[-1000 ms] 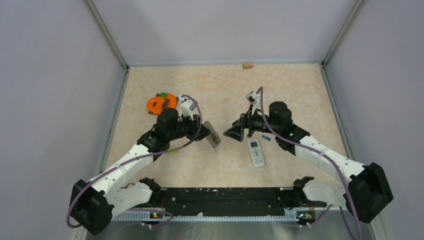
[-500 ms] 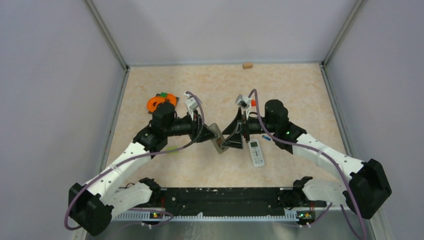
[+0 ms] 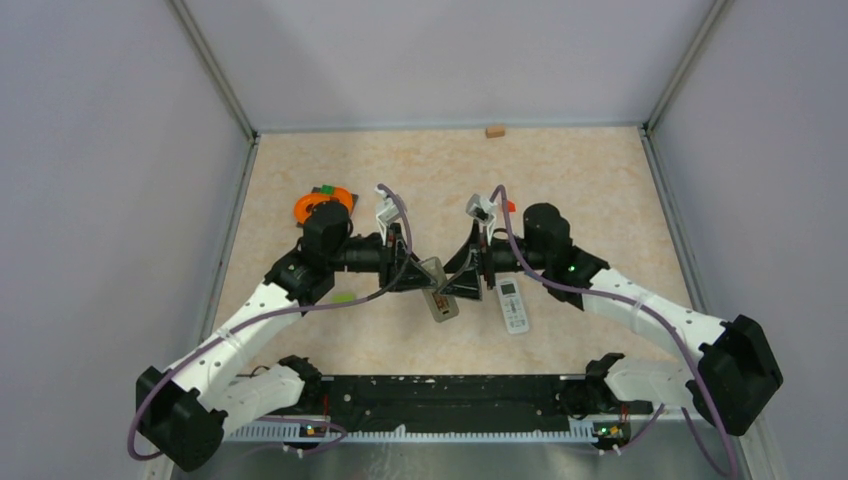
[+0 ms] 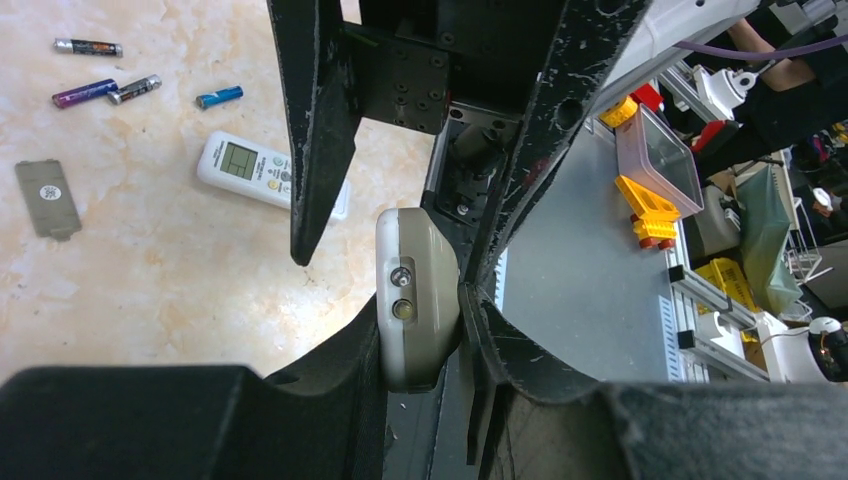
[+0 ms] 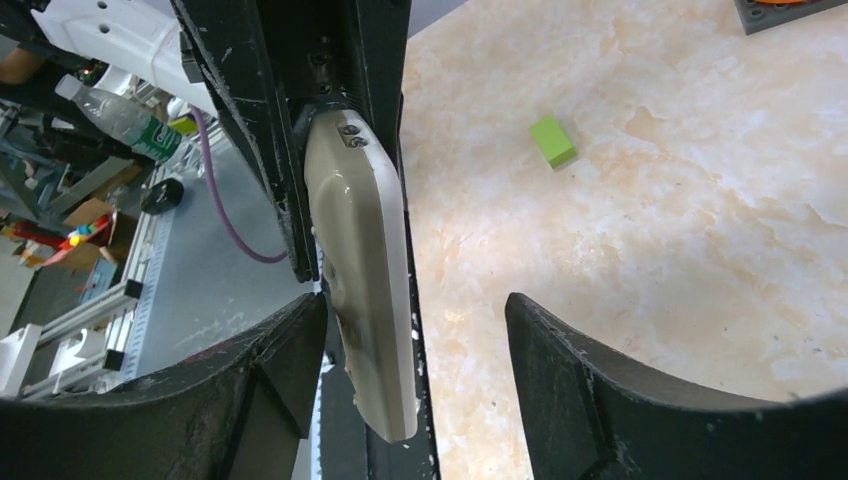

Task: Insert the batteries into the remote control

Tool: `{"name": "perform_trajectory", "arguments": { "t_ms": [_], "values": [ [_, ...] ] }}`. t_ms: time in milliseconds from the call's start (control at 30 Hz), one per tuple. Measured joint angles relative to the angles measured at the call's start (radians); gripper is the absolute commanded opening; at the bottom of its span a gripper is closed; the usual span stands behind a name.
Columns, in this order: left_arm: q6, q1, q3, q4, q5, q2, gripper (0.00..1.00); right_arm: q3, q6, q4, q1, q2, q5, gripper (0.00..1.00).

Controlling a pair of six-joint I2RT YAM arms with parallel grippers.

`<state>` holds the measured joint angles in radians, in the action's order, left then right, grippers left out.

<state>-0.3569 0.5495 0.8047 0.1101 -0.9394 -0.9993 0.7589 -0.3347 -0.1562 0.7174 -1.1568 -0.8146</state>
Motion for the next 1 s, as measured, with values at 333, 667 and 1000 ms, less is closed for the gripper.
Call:
{"name": "perform_trajectory", "arguments": {
  "t_ms": [333, 667, 1000],
  "values": [
    [-0.051, 0.0, 0.002, -0.077, -0.009, 0.012, 0.0, -0.082, -0.107, -0.187, 0.008, -0.001, -0.138, 0.42],
    [-0.156, 0.002, 0.001, -0.169, 0.017, 0.039, 0.68, -0.084, -0.16, -0.259, 0.02, 0.0, -0.159, 0.1],
    [-0.371, 0.001, -0.104, -0.391, 0.185, 0.061, 0.89, -0.091, -0.306, -0.435, 0.023, 0.0, -0.105, 0.09]
  ]
}}
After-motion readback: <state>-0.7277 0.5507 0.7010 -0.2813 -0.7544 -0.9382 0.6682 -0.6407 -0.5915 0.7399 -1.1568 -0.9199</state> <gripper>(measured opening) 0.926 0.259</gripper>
